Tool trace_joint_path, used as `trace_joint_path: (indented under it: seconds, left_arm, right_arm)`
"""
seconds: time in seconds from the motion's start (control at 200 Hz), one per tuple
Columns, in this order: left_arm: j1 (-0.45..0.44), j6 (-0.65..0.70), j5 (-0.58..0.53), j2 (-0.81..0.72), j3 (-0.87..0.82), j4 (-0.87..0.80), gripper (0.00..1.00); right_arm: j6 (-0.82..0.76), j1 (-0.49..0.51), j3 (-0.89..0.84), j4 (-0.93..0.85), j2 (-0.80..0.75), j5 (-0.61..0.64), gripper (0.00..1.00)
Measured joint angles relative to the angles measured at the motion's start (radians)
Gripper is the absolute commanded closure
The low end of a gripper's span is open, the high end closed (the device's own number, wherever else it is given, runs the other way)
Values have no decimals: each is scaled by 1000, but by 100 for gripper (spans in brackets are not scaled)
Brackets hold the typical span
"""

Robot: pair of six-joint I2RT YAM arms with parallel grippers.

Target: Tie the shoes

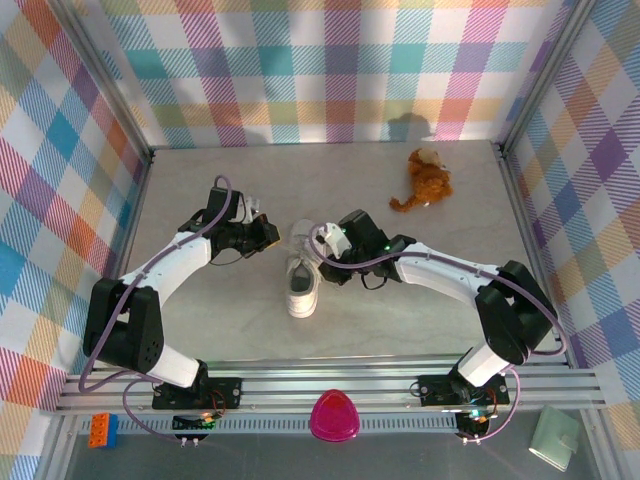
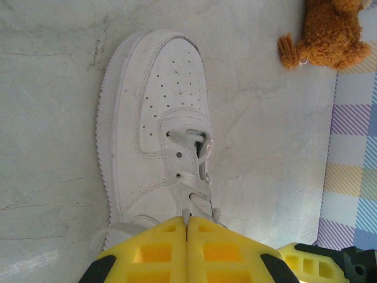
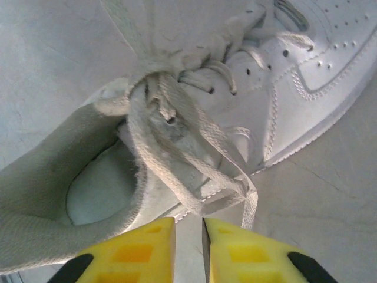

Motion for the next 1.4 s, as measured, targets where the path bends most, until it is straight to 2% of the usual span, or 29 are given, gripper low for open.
trace_joint_path:
  seconds: [0.175,0.355,0.565,0.8,0.97,1.265,1.4]
  left_arm:
    - [0,0,-1,17,0,0,100]
    - [0,0,1,55,5,-1,100]
    - [0,0,0,61,13,0,100]
    - [0,3,0,61,13,-2,100]
    - [0,15,0,61,14,-12,100]
    - [0,30,-7,59,15,-27,100]
    - [0,39,-13,51,16,-34,100]
  right_arm:
    - [155,-6,-118,60,-22,-24,70]
    - [126,3,-204,88,-84,-39,67]
    - [33,3,-99,95,-72,-75,66]
    - [-31,3,44,97,37,-120,66]
    - [-57,3,75,73,96,-121,73]
    - [-98,3,78,49,98,-97,100]
    - [-131,4,84,30,93,-82,100]
